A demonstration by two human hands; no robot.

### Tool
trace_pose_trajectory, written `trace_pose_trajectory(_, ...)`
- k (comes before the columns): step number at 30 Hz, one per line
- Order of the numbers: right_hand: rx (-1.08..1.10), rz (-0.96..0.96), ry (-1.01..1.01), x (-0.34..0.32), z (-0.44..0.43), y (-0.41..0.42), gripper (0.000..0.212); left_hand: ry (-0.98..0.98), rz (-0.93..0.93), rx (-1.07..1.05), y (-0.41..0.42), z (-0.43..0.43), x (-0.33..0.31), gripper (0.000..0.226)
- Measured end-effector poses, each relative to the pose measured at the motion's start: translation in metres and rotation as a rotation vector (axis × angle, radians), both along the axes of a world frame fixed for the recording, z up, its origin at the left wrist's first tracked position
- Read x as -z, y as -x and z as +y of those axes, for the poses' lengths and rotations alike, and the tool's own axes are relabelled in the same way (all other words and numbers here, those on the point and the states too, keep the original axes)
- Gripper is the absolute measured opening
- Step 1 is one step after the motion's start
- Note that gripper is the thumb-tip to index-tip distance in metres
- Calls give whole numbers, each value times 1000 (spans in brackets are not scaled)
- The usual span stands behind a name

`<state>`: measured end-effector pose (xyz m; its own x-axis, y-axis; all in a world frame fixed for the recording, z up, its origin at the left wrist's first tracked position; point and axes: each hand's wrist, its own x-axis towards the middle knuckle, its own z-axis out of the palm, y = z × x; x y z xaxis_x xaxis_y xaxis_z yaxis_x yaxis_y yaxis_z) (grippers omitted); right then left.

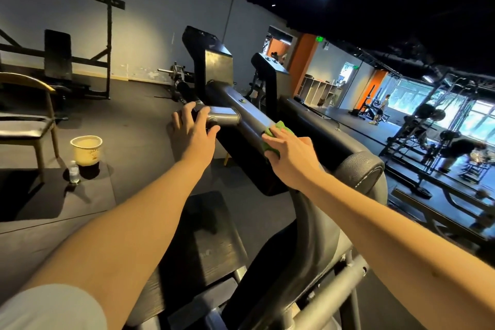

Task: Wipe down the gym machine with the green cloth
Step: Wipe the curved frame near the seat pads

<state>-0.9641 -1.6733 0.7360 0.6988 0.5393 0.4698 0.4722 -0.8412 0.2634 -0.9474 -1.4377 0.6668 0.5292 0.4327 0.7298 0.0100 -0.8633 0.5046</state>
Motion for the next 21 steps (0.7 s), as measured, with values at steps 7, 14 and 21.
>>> trace_pose_trajectory(7, -223, -100, 76, 23, -68, 44, 27, -11, -21, 13, -2, -1, 2, 50)
trace_pose_trajectory(14, -109, 25, 215, 0, 19, -3, 27, -39, -7, 7, -3, 5, 4, 51)
trace_pose_trajectory(21, -197, 81, 19, 2, -21, 19, 21, -23, 22, 0, -1, 5, 0, 51)
